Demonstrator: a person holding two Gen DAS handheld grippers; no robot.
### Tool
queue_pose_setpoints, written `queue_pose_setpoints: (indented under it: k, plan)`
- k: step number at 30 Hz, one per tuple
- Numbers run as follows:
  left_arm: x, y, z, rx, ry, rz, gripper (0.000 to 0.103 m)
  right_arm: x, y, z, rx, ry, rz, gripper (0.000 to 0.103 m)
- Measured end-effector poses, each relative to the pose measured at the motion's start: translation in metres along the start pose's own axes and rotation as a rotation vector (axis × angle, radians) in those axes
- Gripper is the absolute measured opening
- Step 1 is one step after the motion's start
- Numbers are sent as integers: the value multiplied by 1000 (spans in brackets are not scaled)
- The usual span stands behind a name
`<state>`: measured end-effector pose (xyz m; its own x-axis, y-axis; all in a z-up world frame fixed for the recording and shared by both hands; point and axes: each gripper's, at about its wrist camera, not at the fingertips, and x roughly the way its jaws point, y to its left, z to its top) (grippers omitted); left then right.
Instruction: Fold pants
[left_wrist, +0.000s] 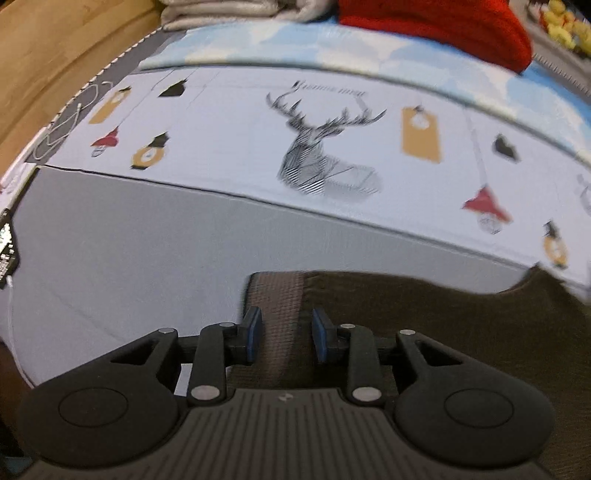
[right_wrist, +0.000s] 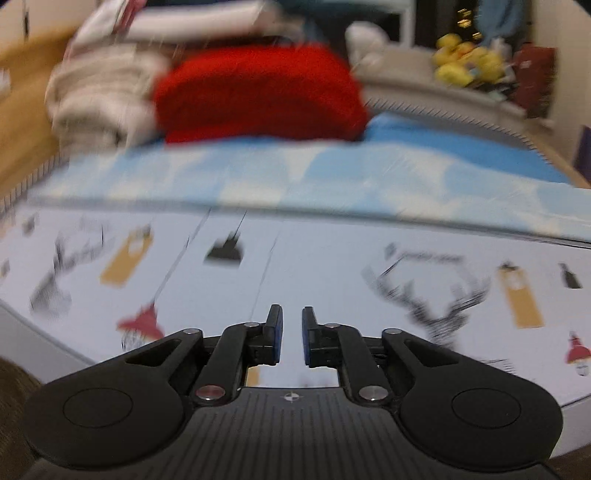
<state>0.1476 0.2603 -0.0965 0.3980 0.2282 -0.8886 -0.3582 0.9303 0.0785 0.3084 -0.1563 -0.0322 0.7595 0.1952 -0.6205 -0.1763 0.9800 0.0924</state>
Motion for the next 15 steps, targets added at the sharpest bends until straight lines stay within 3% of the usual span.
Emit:
queue_pose_setpoints:
  k: [2, 4, 8, 12, 15]
  plan:
    - [-12, -10, -1, -6, -35, -42, 33, -24, -26, -2, 27, -38, -8, 14]
    - [-23, -26, -3, 4, -73, -88, 35, -41, -52, -7, 61, -15, -30, 14]
    - [-44, -72, -14, 66, -118, -168, 35, -101, -120, -25, 242, -53, -79, 14]
    - [-74, -120, -31, 158, -157, -265, 35, -172, -191, -65, 411, -141, -156, 14]
    - [-103, -145, -49, 167, -161, -356, 35, -216, -238, -106, 496, -198, -254, 13]
